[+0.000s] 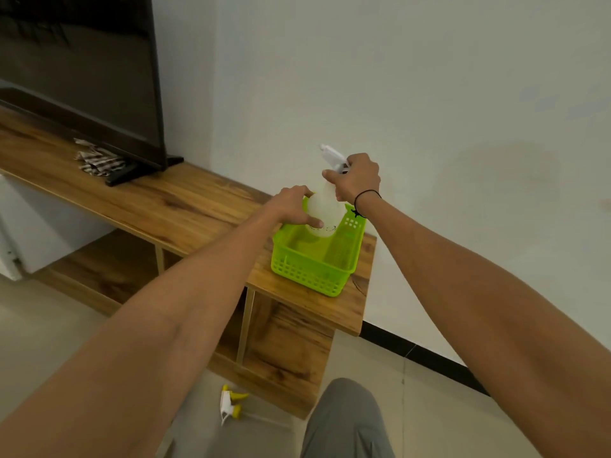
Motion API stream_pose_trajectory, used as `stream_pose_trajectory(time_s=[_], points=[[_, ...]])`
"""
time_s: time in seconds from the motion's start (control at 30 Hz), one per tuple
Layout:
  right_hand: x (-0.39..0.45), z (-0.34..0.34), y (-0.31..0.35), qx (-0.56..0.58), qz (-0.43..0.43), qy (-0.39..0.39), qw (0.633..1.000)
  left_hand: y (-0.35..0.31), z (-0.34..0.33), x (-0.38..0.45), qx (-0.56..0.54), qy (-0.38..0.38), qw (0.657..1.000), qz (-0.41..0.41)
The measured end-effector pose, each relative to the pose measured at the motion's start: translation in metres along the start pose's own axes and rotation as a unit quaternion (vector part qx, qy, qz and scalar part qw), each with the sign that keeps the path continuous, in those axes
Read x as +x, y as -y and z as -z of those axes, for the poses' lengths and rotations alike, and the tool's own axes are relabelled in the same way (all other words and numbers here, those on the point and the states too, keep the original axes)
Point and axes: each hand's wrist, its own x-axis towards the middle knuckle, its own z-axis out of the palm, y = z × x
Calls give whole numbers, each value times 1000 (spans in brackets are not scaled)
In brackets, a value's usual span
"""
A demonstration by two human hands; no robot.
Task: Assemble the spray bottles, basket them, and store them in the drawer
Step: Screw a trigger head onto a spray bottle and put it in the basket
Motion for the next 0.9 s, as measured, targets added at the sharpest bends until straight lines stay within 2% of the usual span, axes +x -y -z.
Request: stream_pose_trajectory(time_s=[0.17,0.33,0.67,0.9], points=[[16,-20,-14,16,-62,2,998,-1,-9,3,55,-31,998,22],[16,-39,-24,23,-78,9,997,8,-18,-1,104,-37,994,23],[13,-49,-17,33,-80,9,996,12,-14,-6,49,-55,996,50],[4,-38,-19,32,-64,-57,996,25,8,-30,-13,-98,994,44]])
